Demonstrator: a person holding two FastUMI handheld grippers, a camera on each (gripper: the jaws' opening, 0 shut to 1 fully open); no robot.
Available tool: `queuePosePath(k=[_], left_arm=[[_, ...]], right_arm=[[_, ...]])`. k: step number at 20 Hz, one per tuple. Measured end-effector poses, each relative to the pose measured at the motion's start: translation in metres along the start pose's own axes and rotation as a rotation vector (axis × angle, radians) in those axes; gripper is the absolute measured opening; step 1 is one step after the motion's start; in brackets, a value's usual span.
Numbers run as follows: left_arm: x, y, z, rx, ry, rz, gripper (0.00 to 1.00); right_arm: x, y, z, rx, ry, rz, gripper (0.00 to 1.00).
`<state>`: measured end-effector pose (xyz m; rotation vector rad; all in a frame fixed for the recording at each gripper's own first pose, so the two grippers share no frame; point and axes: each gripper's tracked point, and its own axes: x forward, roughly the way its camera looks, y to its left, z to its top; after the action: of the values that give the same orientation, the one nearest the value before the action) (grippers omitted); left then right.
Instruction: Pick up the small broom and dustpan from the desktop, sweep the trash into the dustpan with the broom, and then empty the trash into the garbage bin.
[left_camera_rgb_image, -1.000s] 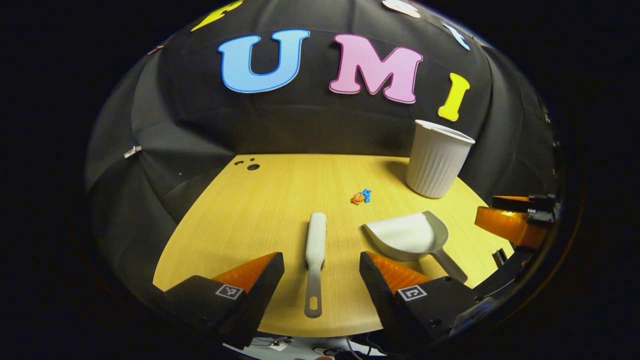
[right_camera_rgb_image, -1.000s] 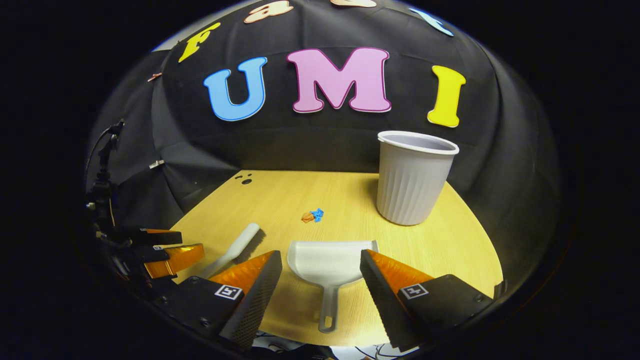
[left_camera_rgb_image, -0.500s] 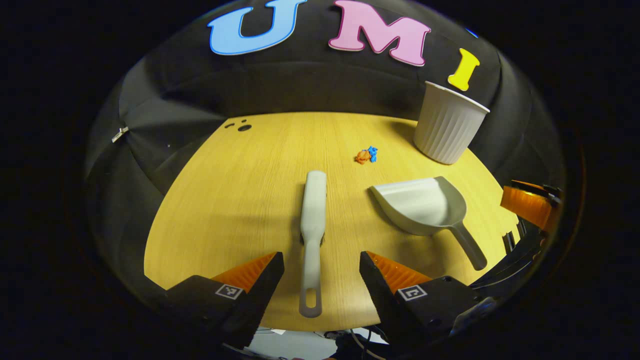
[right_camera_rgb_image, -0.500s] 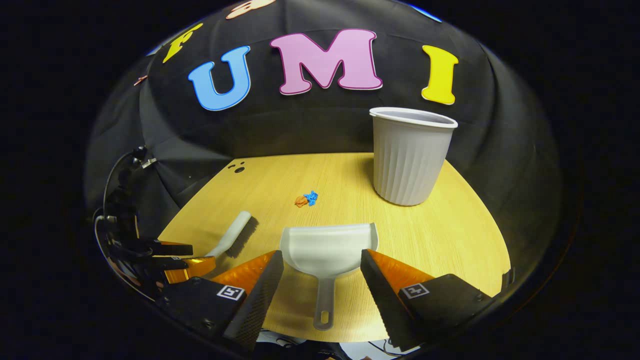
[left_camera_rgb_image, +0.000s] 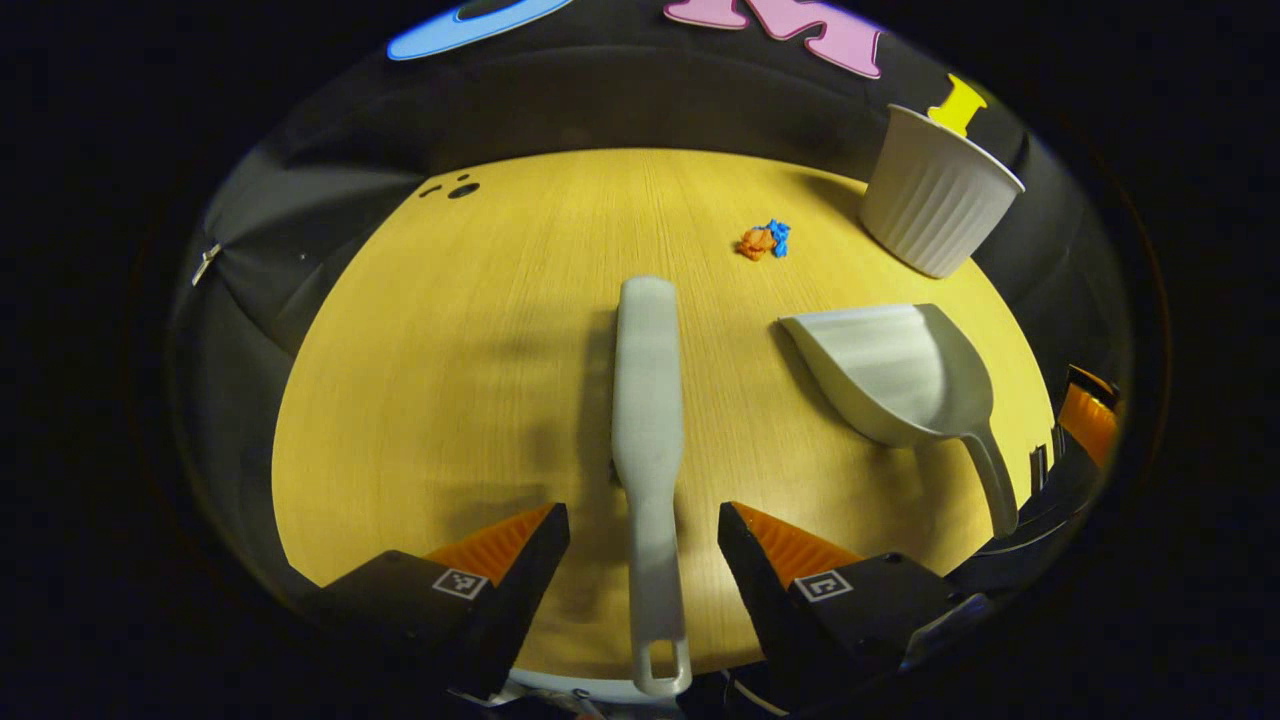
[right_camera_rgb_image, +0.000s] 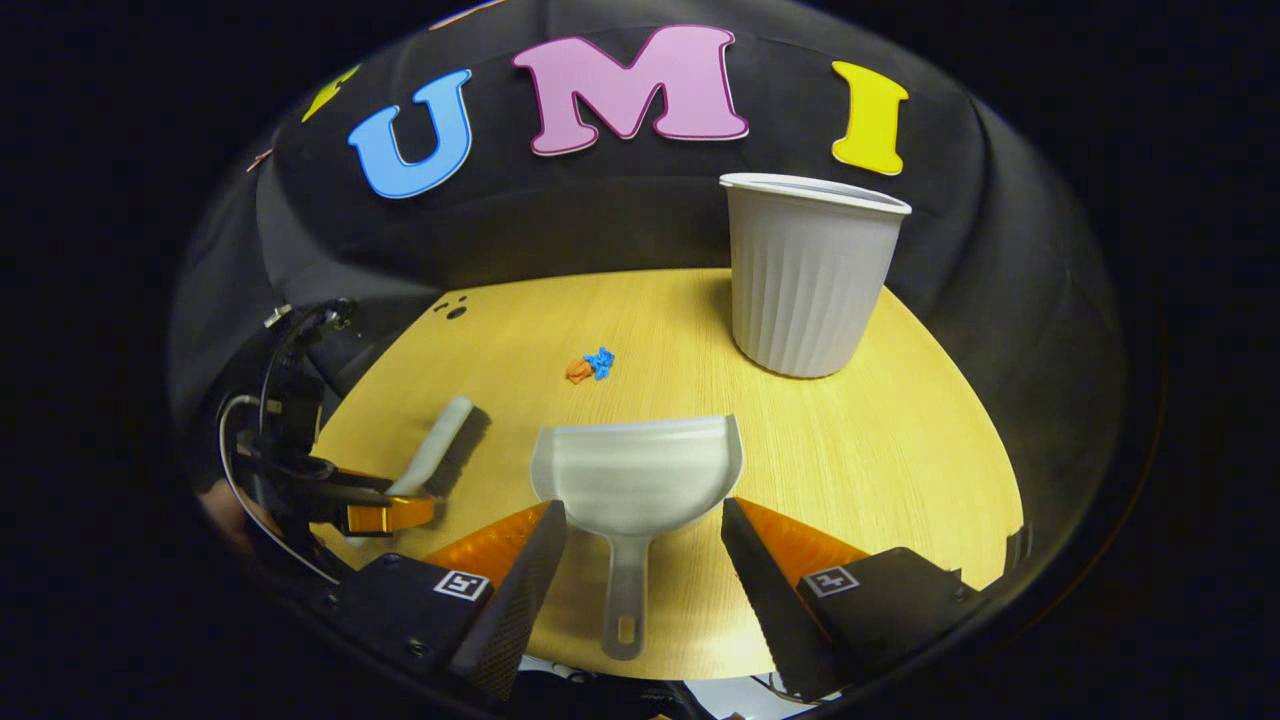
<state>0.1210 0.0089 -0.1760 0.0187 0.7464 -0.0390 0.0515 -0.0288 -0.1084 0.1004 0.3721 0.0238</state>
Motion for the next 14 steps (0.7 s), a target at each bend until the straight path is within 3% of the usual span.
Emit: queuePosePath(k=[6, 14], left_arm=[[0.031, 0.008, 0.007, -0.009, 0.083, 0.027, 0.89], [0.037, 0.004, 0.01, 0.024, 0.102, 0.042, 0.66]], right_arm=[[0.008, 0.0, -0.011, 0.004, 0.037, 0.018, 0.97], [0.018, -0.003, -0.024, 0.056, 0.094, 0.011, 0.99]])
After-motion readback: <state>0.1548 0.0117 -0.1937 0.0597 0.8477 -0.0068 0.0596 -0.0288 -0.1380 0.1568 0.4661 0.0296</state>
